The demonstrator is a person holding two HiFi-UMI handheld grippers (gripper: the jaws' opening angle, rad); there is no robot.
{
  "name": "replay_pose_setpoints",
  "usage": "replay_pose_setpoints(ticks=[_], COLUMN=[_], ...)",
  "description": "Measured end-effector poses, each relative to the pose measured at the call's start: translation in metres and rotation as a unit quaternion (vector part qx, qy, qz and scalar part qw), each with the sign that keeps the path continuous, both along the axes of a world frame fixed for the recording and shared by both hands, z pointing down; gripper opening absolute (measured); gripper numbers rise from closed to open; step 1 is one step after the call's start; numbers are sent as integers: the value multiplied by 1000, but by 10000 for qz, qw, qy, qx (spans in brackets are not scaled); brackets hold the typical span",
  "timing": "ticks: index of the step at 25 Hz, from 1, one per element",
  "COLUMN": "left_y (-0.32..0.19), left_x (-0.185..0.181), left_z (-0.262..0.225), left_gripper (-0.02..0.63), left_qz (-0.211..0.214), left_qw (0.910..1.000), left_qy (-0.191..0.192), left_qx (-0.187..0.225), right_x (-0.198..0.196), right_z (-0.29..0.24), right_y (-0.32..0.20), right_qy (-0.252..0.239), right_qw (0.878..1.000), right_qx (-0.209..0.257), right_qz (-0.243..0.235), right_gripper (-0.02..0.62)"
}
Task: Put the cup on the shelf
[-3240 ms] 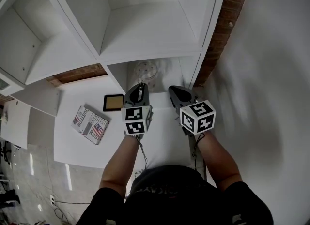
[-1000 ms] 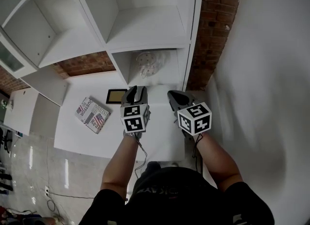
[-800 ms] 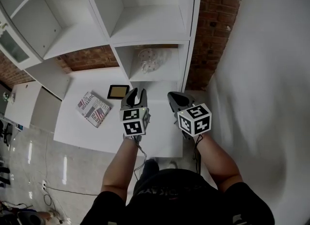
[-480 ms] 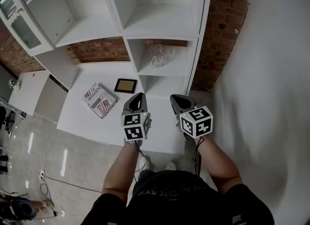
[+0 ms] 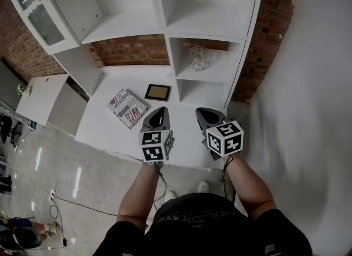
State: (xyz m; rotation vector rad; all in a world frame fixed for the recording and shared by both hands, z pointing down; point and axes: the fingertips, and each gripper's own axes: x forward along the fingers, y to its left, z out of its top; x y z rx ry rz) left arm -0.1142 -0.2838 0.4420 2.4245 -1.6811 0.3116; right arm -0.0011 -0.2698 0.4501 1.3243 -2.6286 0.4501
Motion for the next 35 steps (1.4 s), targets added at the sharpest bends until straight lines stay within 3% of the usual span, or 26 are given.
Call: replay_pose_setpoints(ticks=[7,19,35], left_y=[16,57,91], left_x=[-13,0,-20], left_z=[-6,-10,-7], left_gripper=[5,5,5], left_qz=[564,1585,1902], left_qw=[9984,9869,9811], left_qy=[88,286,344], left_qx=[2,5,11], right_x=[-20,-11,-29], right_z=[-1,-5,0], right_y=[24,77,117], right_qy=[49,168,188], right_qw=[9988,9891,9827], right_qx=[-33,-8,-58], right_qz=[480,1465,1840], right_gripper=[0,0,0])
